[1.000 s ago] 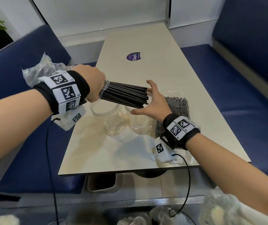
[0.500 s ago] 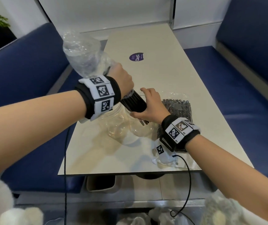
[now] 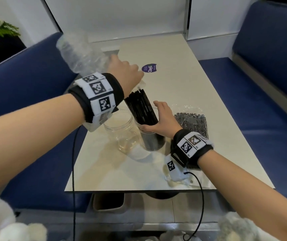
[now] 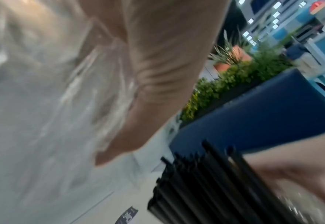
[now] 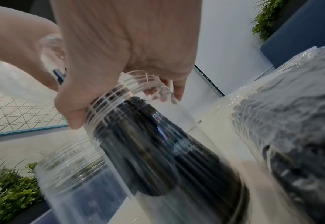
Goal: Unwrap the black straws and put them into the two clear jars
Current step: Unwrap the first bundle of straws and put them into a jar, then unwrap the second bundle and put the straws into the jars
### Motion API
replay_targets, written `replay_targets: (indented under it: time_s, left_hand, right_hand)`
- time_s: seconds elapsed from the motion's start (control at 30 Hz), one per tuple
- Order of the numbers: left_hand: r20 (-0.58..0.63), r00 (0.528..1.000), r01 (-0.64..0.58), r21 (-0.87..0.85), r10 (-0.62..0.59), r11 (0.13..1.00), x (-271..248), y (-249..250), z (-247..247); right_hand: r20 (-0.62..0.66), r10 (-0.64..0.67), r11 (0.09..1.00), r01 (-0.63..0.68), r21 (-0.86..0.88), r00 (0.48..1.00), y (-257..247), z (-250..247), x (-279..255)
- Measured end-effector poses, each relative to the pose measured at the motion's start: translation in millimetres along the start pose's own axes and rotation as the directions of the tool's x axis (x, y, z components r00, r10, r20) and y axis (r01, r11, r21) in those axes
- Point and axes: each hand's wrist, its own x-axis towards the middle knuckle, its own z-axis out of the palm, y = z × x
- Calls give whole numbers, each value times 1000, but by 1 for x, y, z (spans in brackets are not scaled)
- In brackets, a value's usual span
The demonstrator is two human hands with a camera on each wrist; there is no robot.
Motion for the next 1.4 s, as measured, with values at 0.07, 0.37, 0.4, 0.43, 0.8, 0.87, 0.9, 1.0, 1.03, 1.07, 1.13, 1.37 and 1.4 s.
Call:
replay_targets:
  time_s: [0.07, 0.37, 0.4, 0.43, 0.8, 0.87, 0.9, 1.0, 1.03, 1.07, 1.13, 1.37, 1.4]
  left_hand:
    - [-78, 992, 79, -196, -96, 977, -10, -10, 2]
    - [-323, 752, 90, -814, -575, 574, -79, -25, 4]
    - [-341, 717, 17, -864, -608, 504, -86, -23, 7]
    - [-356, 685, -58, -896, -635, 439, -92, -19, 9]
    - [-114, 791, -447, -779, -601, -441, -95, 89, 38]
    - [-228, 828, -423, -853, -513, -304, -96, 110, 50]
    - [-266, 847, -405, -884, -460, -235, -95, 121, 55]
    - [-367, 898, -412, -894, -241, -175, -91, 147, 61]
    - [-418, 893, -446, -874, -169, -194, -89, 152, 61]
    - [-446, 888, -461, -855, -114, -239, -87, 156, 60]
    - [-372, 920, -390, -841, -124, -374, -84, 161, 60]
    - [301, 954, 301, -953, 3, -47, -47, 206, 64]
    - [337, 941, 338, -941, 36, -22, -41, 213, 66]
  right_hand:
    - [4, 2, 1000, -2, 16, 1000, 0, 1, 1]
    - [-56, 7, 1000, -6, 15, 998, -13, -8, -11]
    - [-108, -3, 998, 10, 61, 994, -18, -11, -19]
    - [-155, -29, 991, 48, 122, 987, -24, -14, -28]
    - [-72, -128, 699, 141, 701, 989, -51, -32, -99]
    - [-115, -69, 565, 133, 814, 991, -42, -42, -101]
    - [-104, -46, 485, 113, 867, 993, -34, -48, -102]
    - [3, -26, 334, 6, 942, 1000, -15, -63, -105]
    - [18, 9, 361, -20, 932, 1000, -7, -66, -109]
    - [14, 45, 428, -32, 903, 999, 1, -68, -113]
    - [-109, 151, 629, -10, 777, 983, 19, -69, -119]
    - [-391, 245, 859, -11, 513, 887, 72, -80, -138]
    - [-400, 229, 895, -31, 445, 887, 77, -78, -140]
